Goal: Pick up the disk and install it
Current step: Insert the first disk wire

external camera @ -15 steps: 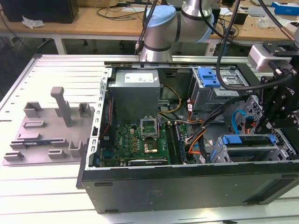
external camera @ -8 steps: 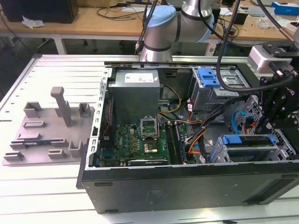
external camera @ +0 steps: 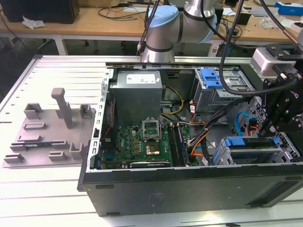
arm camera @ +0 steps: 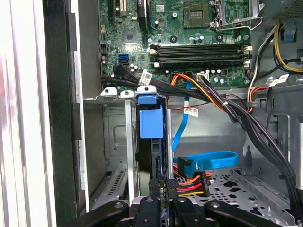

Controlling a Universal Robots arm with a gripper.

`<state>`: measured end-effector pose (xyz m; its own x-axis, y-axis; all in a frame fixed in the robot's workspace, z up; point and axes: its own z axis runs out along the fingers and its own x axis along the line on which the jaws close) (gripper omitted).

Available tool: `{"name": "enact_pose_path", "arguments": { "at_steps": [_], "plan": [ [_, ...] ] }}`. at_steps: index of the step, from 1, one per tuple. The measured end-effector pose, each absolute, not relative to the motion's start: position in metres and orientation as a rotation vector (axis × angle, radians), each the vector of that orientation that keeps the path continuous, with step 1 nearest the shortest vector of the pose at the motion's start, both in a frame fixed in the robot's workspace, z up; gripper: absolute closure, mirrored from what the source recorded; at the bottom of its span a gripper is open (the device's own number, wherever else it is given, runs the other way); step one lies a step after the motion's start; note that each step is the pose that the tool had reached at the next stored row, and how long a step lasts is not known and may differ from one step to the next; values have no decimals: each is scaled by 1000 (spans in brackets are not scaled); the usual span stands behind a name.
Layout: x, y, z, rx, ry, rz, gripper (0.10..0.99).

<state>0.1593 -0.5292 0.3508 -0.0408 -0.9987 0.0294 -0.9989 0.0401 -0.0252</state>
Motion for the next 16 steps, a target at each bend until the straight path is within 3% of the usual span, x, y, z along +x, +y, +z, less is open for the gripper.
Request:
{"name": "enact_pose_path", "arguments": {
  "at_steps": [16],
  "plan": [
    [159,-529,347,2173,-2263,61,918]
  ]
}}
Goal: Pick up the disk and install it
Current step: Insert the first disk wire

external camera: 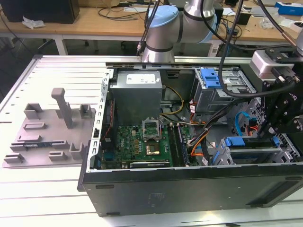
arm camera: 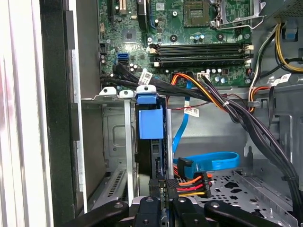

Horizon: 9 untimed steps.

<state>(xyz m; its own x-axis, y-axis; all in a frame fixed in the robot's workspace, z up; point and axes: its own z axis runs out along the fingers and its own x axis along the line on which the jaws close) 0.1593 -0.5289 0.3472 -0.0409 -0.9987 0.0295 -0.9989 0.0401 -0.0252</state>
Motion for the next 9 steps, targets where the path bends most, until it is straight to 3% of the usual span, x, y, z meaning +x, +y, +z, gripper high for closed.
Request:
{"name": "enact_pose_path", "arguments": {
  "at_steps": [9],
  "plan": [
    [160,-529,343,2173,-2263,61,918]
  ]
}}
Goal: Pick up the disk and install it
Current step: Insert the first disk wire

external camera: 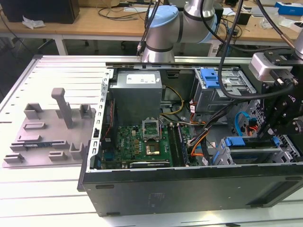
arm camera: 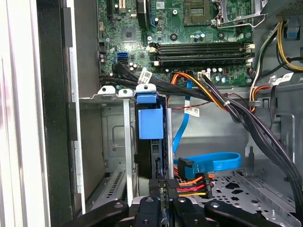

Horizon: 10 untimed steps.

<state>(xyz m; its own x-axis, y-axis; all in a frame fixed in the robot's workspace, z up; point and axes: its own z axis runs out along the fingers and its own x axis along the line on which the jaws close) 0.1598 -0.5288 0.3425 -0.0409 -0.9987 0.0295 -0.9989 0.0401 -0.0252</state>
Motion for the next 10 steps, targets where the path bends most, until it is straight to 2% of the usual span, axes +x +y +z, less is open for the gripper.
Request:
{"name": "enact_pose_path", "arguments": {
  "at_steps": [10],
  "plan": [
    [160,-529,338,2173,-2263,60,918]
  ]
}}
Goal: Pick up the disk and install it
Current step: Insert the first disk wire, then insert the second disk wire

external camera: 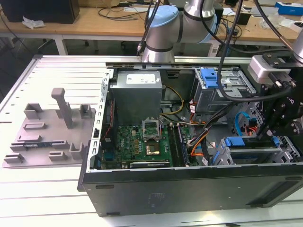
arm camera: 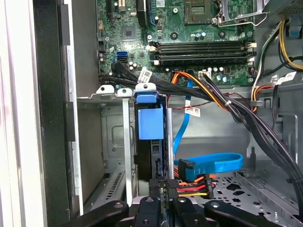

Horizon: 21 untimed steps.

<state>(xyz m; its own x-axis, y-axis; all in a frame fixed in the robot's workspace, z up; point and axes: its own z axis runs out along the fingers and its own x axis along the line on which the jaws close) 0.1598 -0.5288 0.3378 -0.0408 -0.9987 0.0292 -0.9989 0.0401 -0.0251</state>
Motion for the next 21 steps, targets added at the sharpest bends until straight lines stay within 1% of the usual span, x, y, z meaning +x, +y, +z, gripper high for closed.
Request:
{"name": "enact_pose_path", "arguments": {
  "at_steps": [6,8,15,21],
  "plan": [
    [160,-529,336,2174,-2264,58,910],
    [160,-529,340,2173,-2264,59,780],
    [160,-524,365,2174,-2264,61,780],
    [160,-524,365,2173,-2263,63,780]
  ]
}}
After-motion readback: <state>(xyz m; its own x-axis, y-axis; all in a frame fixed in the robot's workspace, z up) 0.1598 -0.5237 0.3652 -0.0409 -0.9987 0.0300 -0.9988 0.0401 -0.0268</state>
